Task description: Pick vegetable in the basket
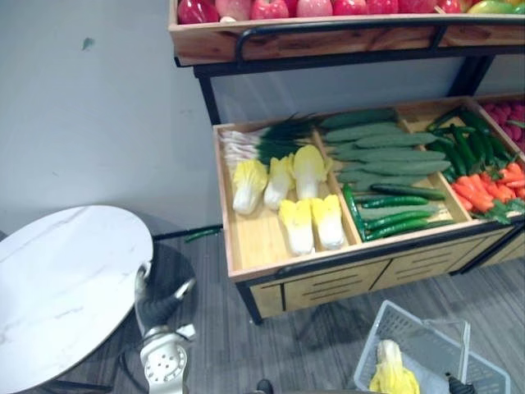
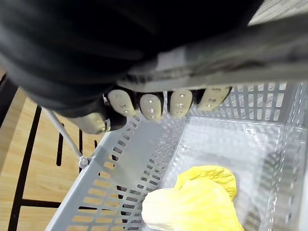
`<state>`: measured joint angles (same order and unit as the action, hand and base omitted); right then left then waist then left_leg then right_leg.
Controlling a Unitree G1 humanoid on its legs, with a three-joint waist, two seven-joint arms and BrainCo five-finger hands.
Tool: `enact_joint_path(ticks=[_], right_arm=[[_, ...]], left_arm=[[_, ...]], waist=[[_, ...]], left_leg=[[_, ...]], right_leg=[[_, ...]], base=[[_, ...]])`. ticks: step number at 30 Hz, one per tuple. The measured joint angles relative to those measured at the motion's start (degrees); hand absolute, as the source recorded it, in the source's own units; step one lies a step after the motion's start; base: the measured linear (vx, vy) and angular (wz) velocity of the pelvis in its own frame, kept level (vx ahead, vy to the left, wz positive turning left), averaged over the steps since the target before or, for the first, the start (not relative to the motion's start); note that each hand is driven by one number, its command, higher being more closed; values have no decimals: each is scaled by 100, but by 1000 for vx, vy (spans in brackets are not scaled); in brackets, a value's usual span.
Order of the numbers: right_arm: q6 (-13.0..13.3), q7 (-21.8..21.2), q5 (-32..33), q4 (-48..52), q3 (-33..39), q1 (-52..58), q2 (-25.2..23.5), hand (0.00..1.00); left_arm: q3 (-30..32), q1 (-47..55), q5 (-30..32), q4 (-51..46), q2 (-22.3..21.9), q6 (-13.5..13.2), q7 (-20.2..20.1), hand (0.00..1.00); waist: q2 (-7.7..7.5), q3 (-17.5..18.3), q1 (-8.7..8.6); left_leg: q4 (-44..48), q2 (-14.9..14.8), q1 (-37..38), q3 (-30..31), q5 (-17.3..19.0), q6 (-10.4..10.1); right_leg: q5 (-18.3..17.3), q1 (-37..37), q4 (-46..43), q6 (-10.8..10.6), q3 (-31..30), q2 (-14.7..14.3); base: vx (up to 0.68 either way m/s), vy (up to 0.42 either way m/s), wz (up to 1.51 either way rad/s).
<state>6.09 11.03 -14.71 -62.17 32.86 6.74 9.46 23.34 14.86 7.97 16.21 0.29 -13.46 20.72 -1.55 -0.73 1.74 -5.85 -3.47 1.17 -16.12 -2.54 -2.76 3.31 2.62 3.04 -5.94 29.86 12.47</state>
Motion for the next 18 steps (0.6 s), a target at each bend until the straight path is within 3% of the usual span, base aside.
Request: enact_joint_path(ticks=[5, 8, 13, 18], right_arm=[[24, 129, 13, 1, 20, 24, -164, 100], [27, 131, 130, -4, 21, 28, -192, 100], [83, 226, 228, -86, 27, -130, -269, 100], [87, 224, 219, -176, -167, -218, -250, 100]], left_arm=[[706, -15, -395, 1587, -32, 145, 413, 0], [844, 15, -489, 2408, 2, 268, 433, 0], [830, 18, -321, 3961, 65, 423, 161, 0], [549, 2, -339, 4346, 100, 529, -377, 0]], waist=[[-49, 29, -19], [-63, 25, -27], [-78, -11, -135], [-60, -75, -156]], left_leg=[[-1, 30, 8, 134, 9, -1], [0, 41, 9, 234, 10, -1], [0, 29, 208, 199, 55, -22], [-2, -24, 295, -67, 97, -58]], right_leg=[[-47, 125, 50, -45, 142, 14], [-104, 163, -37, -70, 230, 42], [-323, 150, -459, -66, 49, 120], [-420, 62, -498, -67, -237, 75]], base=[[30, -3, 15], [33, -5, 14], [30, 3, -1], [-20, -13, -28]])
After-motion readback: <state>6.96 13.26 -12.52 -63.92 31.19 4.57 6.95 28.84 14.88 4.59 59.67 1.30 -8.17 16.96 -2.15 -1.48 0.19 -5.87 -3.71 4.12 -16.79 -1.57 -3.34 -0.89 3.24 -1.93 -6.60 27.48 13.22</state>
